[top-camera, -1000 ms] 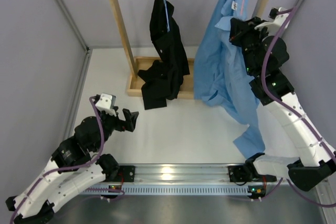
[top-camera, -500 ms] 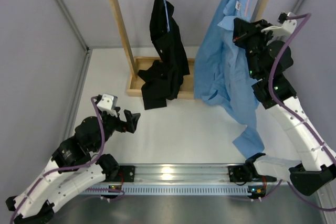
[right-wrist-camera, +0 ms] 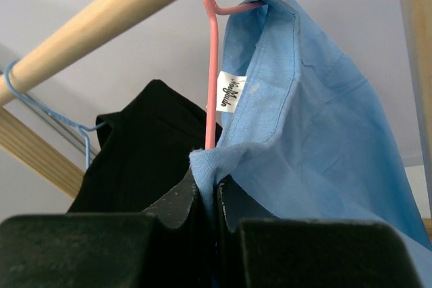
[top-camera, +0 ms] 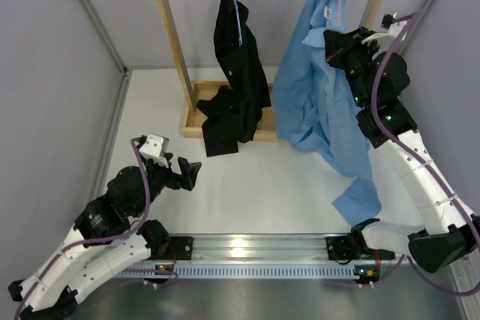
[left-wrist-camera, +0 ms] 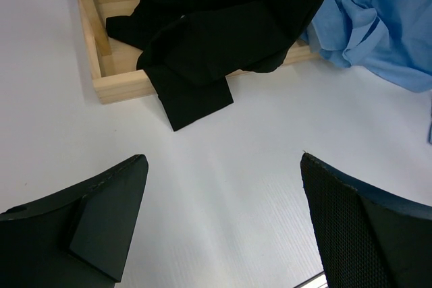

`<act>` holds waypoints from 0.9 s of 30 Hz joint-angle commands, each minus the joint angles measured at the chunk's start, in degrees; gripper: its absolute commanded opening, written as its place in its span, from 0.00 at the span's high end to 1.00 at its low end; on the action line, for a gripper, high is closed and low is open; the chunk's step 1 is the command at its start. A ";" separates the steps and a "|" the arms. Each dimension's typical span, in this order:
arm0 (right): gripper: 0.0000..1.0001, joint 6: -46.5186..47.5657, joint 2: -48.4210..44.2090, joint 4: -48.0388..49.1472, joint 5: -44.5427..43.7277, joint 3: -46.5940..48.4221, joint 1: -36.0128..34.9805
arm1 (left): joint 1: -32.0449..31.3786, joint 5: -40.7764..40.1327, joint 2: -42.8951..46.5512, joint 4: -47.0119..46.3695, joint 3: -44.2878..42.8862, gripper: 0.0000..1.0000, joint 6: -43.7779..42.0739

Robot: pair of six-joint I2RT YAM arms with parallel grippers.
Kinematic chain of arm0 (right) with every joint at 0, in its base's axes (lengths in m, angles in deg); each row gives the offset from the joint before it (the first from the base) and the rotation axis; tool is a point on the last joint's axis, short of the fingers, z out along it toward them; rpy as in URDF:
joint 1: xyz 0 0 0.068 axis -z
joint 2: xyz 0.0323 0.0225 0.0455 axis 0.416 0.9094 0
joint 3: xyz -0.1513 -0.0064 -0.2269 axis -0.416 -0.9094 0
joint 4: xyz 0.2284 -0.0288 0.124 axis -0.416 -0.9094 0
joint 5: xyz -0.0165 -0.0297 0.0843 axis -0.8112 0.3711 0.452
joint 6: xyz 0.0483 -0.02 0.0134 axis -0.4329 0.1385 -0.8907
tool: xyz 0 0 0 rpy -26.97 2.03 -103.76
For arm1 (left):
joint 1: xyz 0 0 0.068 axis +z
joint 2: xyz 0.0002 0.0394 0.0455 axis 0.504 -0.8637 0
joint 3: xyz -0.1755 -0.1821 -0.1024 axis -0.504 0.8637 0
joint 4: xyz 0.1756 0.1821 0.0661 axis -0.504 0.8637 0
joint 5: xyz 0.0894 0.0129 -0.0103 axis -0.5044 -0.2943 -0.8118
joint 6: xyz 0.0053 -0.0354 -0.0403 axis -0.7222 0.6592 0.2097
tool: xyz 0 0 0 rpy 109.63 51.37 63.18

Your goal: Place the shirt on the hanger

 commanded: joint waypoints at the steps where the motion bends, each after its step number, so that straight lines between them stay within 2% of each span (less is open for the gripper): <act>1: 1.00 1.28 1.44 5.34 2.36 0.22 0.72 | 0.33 0.80 0.26 -3.11 0.39 0.02 -0.97; 7: 1.00 -1.44 2.95 2.79 1.83 -0.04 0.28 | 0.33 0.80 0.26 -3.11 0.39 0.02 -0.97; 11: 1.00 -6.53 0.93 4.02 -1.86 -4.87 -1.82 | 0.33 0.45 0.18 -3.11 0.47 0.02 -1.05; 16: 1.00 -9.89 0.22 3.41 -9.24 -5.15 -6.66 | 0.33 0.53 -0.09 -3.03 0.56 0.02 -1.05; 21: 1.00 -9.89 1.45 2.27 -12.50 -3.74 -8.33 | 0.33 0.62 0.00 -3.11 0.65 0.02 -1.14; 27: 1.00 -3.48 2.95 -0.02 -14.17 -4.08 -7.98 | 0.33 0.62 0.17 -3.11 0.65 0.02 -1.05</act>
